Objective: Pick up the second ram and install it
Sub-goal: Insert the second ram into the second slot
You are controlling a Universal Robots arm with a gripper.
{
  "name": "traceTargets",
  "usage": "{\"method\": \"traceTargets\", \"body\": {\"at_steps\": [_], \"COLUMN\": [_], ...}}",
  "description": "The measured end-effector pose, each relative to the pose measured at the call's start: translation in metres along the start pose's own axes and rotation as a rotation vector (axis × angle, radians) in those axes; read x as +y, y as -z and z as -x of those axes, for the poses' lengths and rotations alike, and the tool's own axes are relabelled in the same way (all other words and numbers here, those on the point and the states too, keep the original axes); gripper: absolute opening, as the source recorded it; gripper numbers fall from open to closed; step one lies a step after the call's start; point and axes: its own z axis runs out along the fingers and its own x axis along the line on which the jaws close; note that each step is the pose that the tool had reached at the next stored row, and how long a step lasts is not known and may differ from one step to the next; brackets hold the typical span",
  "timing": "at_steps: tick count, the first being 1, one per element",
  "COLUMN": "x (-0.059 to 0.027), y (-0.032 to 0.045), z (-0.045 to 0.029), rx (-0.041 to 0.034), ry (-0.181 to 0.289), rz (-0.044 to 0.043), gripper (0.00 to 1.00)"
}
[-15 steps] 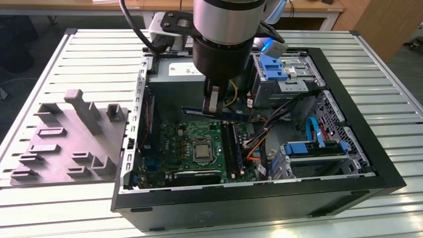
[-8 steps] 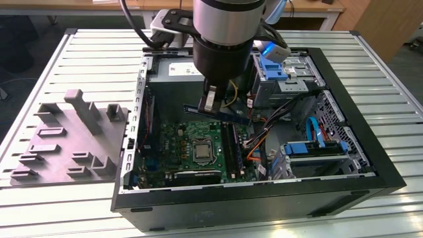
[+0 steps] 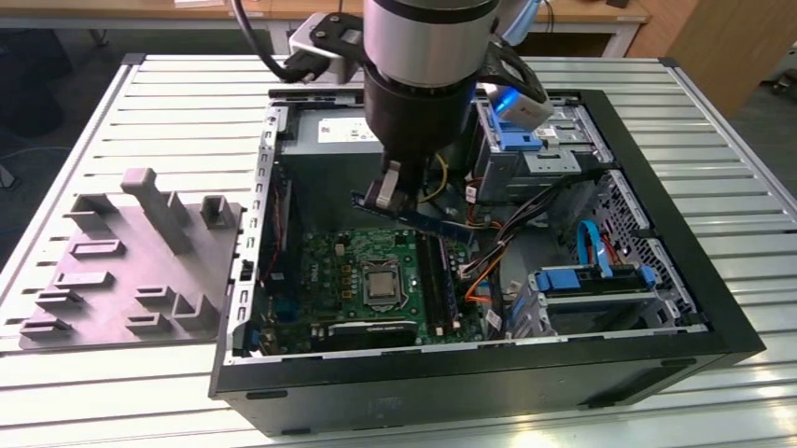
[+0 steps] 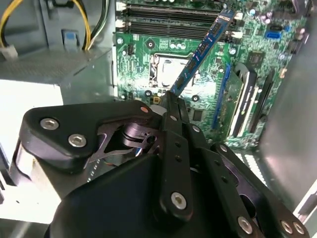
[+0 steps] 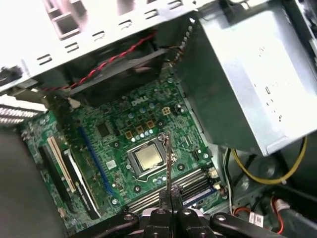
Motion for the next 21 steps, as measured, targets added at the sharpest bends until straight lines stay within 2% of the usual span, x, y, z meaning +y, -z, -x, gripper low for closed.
{"method": "traceTargets", "body": {"at_steps": [21], "x": [-0.0001], "y": [-0.003], "z": [-0.0002], "rx": [-0.0184], "ry": [-0.38], "rz": [-0.0308], "gripper": [0.12]}}
